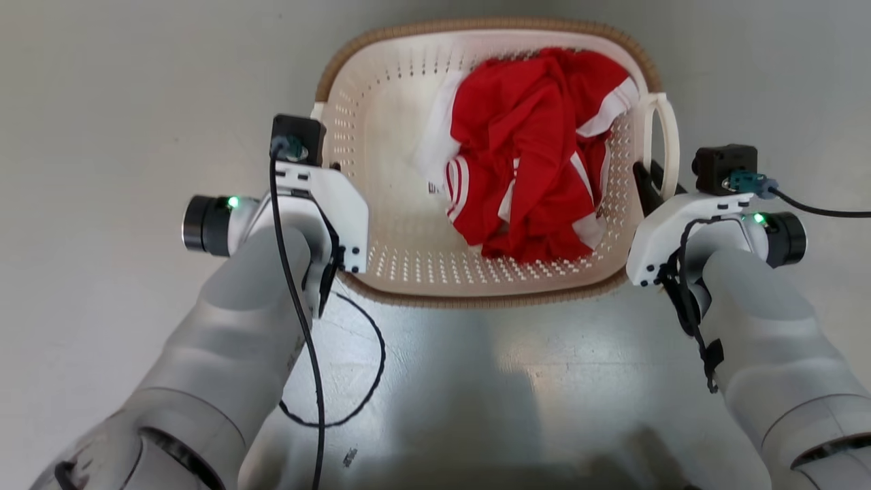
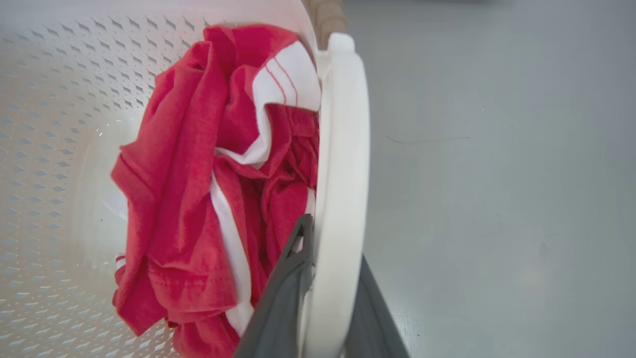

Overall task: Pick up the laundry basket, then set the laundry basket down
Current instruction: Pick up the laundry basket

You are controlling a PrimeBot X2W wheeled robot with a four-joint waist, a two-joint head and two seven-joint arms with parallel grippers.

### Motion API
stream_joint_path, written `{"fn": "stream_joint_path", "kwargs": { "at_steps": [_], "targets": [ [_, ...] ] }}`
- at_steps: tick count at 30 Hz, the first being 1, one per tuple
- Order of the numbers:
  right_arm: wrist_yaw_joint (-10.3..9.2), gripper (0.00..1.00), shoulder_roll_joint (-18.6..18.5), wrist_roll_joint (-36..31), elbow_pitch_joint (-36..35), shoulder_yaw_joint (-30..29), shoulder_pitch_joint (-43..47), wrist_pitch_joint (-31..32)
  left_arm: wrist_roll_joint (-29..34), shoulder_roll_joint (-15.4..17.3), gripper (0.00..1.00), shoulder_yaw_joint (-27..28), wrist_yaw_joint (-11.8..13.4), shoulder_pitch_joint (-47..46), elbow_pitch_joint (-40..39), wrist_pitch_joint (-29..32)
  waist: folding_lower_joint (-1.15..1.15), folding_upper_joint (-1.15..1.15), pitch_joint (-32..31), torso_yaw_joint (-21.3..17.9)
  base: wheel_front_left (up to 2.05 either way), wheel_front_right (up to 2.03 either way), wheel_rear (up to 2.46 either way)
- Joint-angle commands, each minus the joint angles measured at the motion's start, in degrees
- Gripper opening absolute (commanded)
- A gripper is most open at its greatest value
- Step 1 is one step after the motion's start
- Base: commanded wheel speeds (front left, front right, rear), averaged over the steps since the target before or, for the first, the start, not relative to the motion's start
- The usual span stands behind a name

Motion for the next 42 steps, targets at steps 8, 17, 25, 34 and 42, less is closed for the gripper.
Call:
{"fn": "stream_joint_path", "kwargs": {
  "at_steps": [8,17,25,34,42],
  "targets": [
    [-0.06,0.0,1.38,2.39,-0.45,3.94,4.32,1.03,-2.71,0.7,0.0,-1.23,0.3,3.35,-1.02,-0.83,0.0,0.0,-4.48,0.1,0.0,0.0,0.0],
    [-0.06,0.0,1.39,7.47,-2.24,9.03,8.32,3.46,-4.93,0.7,0.0,-2.7,-0.26,6.61,1.02,-1.72,0.0,0.0,-10.99,-1.35,0.0,0.0,0.0],
    [-0.06,0.0,1.39,14.32,-4.99,14.62,13.27,6.53,-6.33,0.7,0.0,-4.13,-1.05,11.18,2.62,-1.79,0.0,0.0,-17.68,-3.57,0.0,0.0,0.0],
    [-0.06,0.0,1.39,18.7,-4.31,18.64,17.2,8.57,-8.25,0.7,0.0,-5.45,-2.15,16.35,3.04,-0.75,0.0,0.0,-25.8,-5.02,0.0,0.0,0.0],
    [-0.06,0.0,1.39,21.34,-3.13,21.79,21.4,11.18,-9.91,0.7,0.0,-6.98,-3.28,21.78,3.08,1.96,0.0,0.0,-34.98,-5.21,0.0,0.0,0.0]
  ]
}}
